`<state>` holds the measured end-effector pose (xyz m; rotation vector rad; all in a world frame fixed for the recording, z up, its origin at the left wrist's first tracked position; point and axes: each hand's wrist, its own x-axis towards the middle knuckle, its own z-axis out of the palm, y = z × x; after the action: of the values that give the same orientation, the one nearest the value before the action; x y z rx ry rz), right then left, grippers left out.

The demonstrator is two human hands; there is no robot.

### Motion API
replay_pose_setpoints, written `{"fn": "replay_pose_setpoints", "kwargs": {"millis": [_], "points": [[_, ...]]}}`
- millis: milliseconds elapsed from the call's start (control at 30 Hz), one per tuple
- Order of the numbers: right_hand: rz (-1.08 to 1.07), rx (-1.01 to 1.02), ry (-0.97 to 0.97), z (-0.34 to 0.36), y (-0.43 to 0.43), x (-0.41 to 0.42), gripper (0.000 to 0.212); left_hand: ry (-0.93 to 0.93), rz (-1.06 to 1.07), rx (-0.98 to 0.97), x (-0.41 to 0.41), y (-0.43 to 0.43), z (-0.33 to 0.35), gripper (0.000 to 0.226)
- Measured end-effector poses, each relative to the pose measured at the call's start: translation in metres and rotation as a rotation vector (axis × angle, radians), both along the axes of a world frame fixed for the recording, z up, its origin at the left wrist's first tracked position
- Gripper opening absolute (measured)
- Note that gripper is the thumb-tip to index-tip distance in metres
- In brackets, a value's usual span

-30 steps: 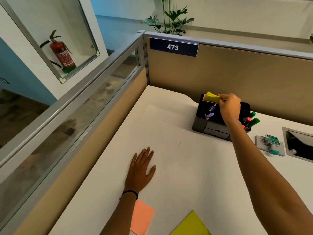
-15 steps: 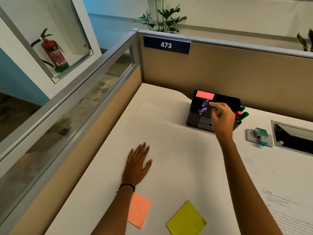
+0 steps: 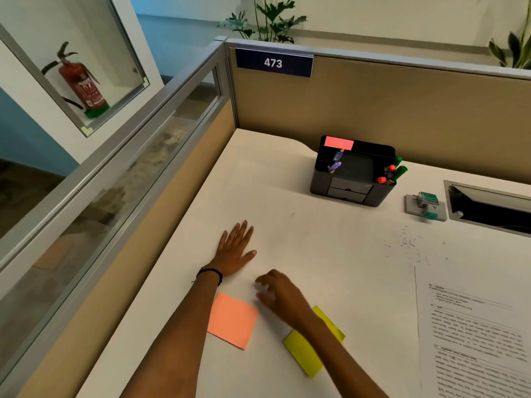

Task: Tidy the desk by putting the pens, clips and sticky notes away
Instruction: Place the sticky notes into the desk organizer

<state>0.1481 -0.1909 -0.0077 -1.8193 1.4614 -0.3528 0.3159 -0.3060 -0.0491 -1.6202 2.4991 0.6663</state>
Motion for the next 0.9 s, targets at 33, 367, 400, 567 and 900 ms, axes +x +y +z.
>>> {"fn": "replay_pose_setpoints", "kwargs": {"millis": [33, 367, 400, 567, 900], "points": [[0.026, 0.032, 0.064, -0.001, 0.006, 0.011, 0.038, -0.017, -0.003, 0.004, 0.0, -0.001, 0.0, 0.066], [0.107, 0.026, 0.478, -0.003, 0.039, 0.065, 0.068, -0.013, 0.009, 0.017, -0.001, -0.001, 0.002, 0.066], [0.093, 0.04, 0.476, -0.003, 0.039, 0.066, 0.068, -0.009, 0.009, 0.016, -0.001, 0.0, 0.003, 0.066], [0.028, 0.118, 0.459, -0.003, 0.037, 0.063, 0.07, 0.013, 0.013, 0.015, -0.001, 0.0, 0.004, 0.067], [-0.085, 0.265, 0.145, 0.005, 0.02, 0.017, 0.035, 0.11, 0.042, -0.043, -0.001, 0.006, 0.002, 0.067]]}}
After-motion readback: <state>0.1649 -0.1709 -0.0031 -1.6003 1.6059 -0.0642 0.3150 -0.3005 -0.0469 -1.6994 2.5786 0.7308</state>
